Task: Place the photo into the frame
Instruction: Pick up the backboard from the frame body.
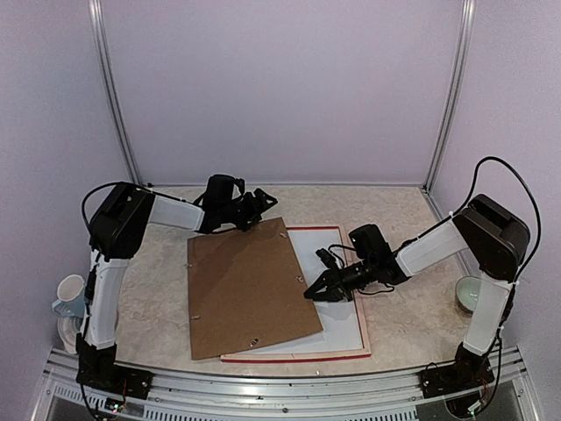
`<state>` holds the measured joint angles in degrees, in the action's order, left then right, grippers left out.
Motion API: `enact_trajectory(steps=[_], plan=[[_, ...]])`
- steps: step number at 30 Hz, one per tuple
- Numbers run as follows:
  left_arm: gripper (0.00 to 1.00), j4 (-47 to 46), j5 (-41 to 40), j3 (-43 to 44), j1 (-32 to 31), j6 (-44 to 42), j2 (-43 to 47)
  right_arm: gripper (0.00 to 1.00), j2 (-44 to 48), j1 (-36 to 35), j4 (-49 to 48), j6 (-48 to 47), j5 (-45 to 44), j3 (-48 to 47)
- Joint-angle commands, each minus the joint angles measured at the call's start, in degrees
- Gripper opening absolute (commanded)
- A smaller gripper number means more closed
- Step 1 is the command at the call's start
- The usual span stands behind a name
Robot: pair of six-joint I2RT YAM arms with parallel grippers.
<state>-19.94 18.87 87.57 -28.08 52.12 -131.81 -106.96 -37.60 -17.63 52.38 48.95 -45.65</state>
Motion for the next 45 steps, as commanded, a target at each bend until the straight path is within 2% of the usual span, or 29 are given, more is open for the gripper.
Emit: enact_trajectory(steps=[1, 15, 33, 45], plan=[[0.9, -2.4, 1.9, -1.3, -0.5, 1.0, 1.0, 0.0, -0.4, -0.7, -0.5, 0.3, -3.1, 1.4], [0.9, -9.6, 2.3, -13.5, 0.8, 3.8, 15.0, 0.0, 3.5, -0.6, -5.8, 4.4, -5.7, 7.7], [0.91, -14.9, -4.1, -39.3, -2.0, 4.4, 35.5, 0.0, 13.8, 1.6, 2.7, 1.4, -11.3, 13.1], [0.91, -12.7, -7.6, -48.3, -3.1, 2.5, 44.6, 0.0, 19.1, 5.2, 5.9, -0.8, -12.5, 17.3]])
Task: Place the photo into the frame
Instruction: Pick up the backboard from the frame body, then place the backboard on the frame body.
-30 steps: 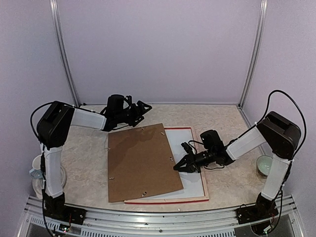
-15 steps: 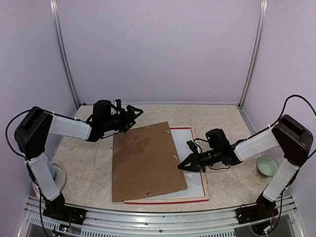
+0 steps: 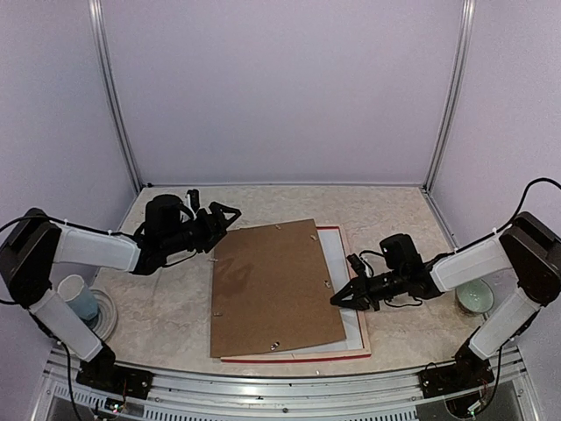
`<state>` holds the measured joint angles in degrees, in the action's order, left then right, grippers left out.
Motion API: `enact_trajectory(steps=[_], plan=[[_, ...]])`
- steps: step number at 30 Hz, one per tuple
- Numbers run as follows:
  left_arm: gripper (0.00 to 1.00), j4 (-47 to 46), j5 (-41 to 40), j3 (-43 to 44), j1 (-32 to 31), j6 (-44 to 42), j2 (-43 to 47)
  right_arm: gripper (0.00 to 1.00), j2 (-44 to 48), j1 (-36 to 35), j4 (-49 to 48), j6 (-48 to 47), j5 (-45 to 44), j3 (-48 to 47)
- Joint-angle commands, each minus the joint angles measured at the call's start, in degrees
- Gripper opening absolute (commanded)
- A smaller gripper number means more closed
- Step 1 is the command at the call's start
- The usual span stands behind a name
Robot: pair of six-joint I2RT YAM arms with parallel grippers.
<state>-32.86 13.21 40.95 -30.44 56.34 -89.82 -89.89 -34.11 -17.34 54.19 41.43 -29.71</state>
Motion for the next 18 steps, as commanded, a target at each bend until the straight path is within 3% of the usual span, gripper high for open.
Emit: enact_trajectory(steps=[1, 12, 18], plan=[[0.91, 0.3, -2.0, -2.2, -0.8, -1.9, 2.9, 0.0, 2.5, 1.9, 6.1, -2.9, -5.2, 1.5], [0.91, 2.2, -3.2, -5.9, -0.8, -3.8, 5.5, 0.0, 7.8, 3.9, 10.7, -4.9, -6.9, 3.9], [0.91, 1.5, -4.1, -4.3, -0.7, -4.6, 2.3, 0.0, 8.1, 4.4, 11.3, -5.5, -7.0, 4.1]])
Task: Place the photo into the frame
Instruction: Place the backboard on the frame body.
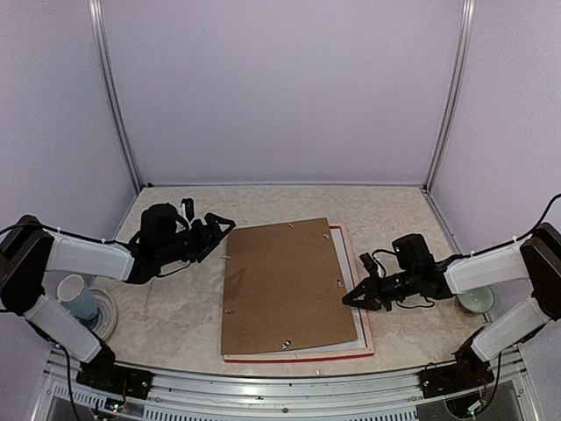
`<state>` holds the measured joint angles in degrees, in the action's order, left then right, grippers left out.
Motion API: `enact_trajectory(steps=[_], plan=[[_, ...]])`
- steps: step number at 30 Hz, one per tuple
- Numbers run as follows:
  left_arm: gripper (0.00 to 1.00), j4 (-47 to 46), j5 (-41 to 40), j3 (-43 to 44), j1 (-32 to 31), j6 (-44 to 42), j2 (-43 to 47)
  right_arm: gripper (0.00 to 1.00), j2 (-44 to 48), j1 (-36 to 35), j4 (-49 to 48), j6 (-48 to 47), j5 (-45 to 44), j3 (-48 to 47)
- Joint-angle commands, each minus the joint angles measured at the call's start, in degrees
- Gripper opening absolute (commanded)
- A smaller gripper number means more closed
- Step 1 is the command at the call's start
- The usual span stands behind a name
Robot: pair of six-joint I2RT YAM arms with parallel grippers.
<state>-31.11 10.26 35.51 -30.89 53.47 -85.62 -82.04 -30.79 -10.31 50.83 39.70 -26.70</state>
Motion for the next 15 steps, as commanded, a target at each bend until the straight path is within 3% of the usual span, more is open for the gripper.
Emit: enact_trajectory(steps=[1, 8, 15], plan=[[0.91, -0.4, -1.1, 1.9, -0.2, -1.7, -3.6, 0.0, 0.1, 1.1, 4.2, -2.2, -5.3, 1.0], [0.91, -2.7, 1.2, 5.6, -0.5, 0.8, -12.6, 0.0, -0.4, 1.2, 4.3, -2.4, -5.3, 0.5], [0.91, 1.2, 0.2, 7.6, -1.1, 1.0, -14.5, 0.0, -0.1, 1.1, 4.6, -2.5, -5.4, 0.2]])
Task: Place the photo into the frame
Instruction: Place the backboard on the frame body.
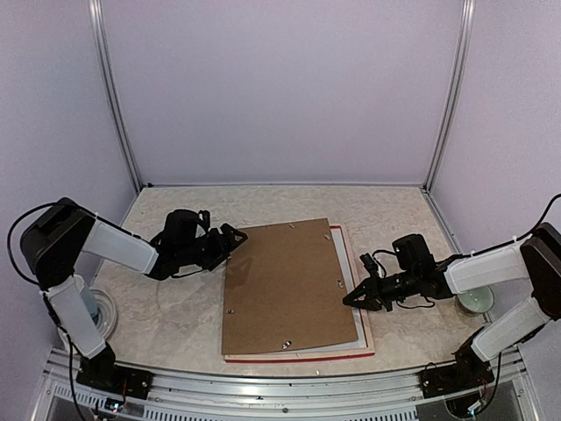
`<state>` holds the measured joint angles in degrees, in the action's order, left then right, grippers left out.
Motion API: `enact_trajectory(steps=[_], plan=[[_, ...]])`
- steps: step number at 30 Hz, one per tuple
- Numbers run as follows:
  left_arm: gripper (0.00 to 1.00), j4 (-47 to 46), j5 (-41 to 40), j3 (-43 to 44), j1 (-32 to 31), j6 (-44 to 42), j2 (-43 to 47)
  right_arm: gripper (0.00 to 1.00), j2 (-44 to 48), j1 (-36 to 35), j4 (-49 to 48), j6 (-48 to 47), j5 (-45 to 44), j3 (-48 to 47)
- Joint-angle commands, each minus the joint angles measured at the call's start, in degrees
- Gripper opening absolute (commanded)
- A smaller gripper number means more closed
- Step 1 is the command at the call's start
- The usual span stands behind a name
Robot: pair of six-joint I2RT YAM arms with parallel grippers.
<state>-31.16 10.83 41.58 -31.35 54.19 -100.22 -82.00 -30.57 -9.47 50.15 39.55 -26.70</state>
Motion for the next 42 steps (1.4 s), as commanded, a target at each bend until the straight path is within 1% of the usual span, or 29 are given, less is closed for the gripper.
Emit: enact_trajectory(steps=[1, 15, 21, 28, 42], plan=[[0.91, 2.0, -1.2, 1.5, -0.7, 0.2, 0.4, 0.0, -0.2, 0.9, 3.8, -1.8, -5.3, 0.2], [0.91, 4.1, -2.7, 0.3, -1.4, 0.1, 1.6, 0.0, -0.2, 1.0, 3.7, -1.8, -5.1, 0.0], [0.91, 6.9, -5.5, 1.1, -1.5, -1.3, 2.4, 0.0, 0.2, 0.9, 3.7, -1.7, -5.2, 0.0], [0.91, 6.1, -5.2, 2.3, -1.6, -1.5, 0.1, 0.0, 0.2, 0.9, 3.8, -1.7, -5.2, -0.1], [0.91, 7.3, -5.7, 6.7, -1.6, -2.8, -4.0, 0.0, 0.0, 0.9, 3.7, -1.8, -5.1, -0.1]])
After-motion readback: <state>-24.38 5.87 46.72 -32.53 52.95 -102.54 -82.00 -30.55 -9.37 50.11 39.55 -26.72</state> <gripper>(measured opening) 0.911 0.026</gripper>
